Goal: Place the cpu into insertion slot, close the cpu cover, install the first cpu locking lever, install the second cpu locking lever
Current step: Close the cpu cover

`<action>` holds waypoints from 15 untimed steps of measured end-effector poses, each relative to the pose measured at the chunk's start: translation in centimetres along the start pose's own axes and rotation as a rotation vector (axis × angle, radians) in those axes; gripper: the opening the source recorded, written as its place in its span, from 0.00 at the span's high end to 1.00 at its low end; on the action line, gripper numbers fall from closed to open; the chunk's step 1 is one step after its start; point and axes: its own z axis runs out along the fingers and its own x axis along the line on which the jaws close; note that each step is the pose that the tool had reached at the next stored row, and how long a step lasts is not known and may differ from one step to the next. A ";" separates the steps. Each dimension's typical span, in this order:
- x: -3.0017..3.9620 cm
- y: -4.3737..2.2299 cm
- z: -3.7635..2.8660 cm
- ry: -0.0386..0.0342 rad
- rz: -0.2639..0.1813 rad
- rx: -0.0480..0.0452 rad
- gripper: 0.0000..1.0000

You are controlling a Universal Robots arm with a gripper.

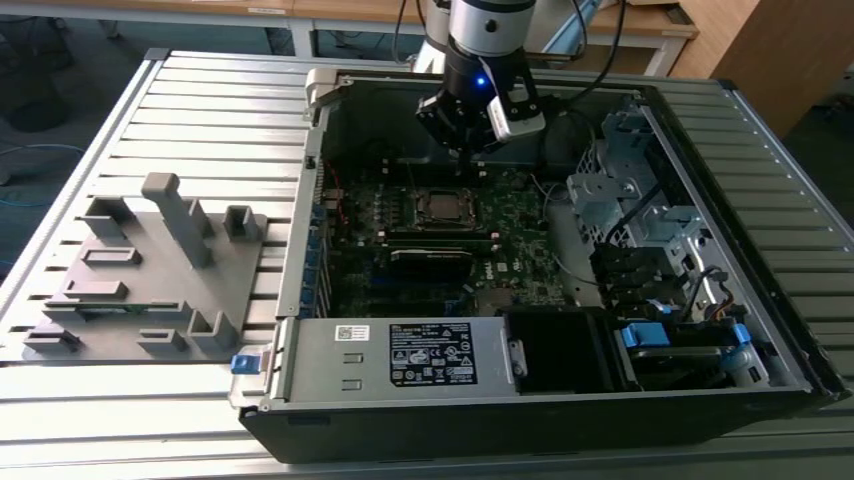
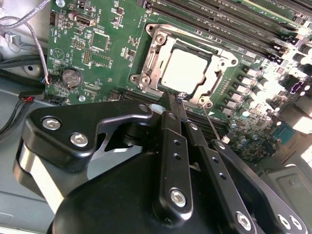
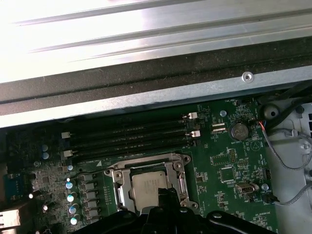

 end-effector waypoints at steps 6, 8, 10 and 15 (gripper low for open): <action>0.00 0.00 0.04 0.0000 0.000 -0.0001 0.90; 0.04 -0.01 0.08 -0.0001 0.000 -0.0003 0.90; 0.09 -0.03 0.14 -0.0002 0.000 -0.0002 0.90; 0.21 -0.10 0.71 -0.0002 0.000 -0.0001 0.90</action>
